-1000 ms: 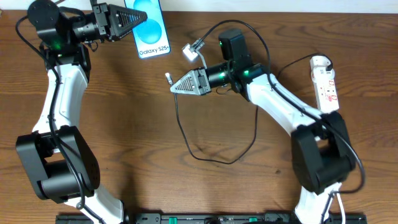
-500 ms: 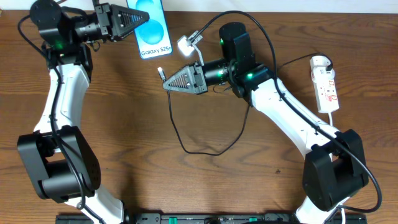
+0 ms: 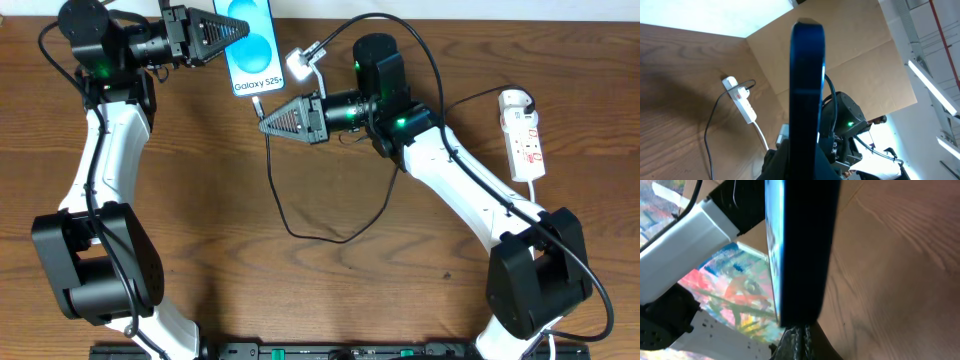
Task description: Plug charger to phone and switch on socket
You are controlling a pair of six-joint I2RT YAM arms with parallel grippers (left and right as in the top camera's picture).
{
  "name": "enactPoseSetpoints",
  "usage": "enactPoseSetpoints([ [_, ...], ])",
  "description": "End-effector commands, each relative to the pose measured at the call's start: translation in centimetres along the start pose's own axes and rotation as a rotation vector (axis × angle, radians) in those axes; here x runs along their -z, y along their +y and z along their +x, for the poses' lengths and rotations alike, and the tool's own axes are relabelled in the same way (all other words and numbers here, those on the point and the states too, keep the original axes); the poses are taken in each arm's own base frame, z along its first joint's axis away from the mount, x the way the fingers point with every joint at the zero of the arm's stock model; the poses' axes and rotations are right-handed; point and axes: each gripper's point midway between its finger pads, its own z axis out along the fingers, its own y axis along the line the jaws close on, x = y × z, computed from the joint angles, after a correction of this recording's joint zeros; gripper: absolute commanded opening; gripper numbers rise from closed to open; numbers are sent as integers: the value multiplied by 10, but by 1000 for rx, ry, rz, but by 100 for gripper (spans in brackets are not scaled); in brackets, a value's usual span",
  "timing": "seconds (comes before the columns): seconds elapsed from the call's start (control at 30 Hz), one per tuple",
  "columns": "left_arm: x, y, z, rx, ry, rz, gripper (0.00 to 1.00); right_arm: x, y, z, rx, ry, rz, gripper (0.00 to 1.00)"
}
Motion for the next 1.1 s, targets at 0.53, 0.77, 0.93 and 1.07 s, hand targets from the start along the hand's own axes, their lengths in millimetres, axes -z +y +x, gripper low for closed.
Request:
enactPoseSetpoints([
  [0.53,6,-7,-8,-53,-45,-12,7,1,2,-2,-15,-1,-12,1],
  [0.77,15,-6,-9,-53,-48,-21,7,3,6,-5,9,-2,-32,1],
  [0.93,15,-6,-9,-53,-49,-21,7,3,6,-5,10,-2,-32,1],
  [1.07,15,-6,-9,-53,-48,-20,7,3,7,-6,13,-7,-31,1],
])
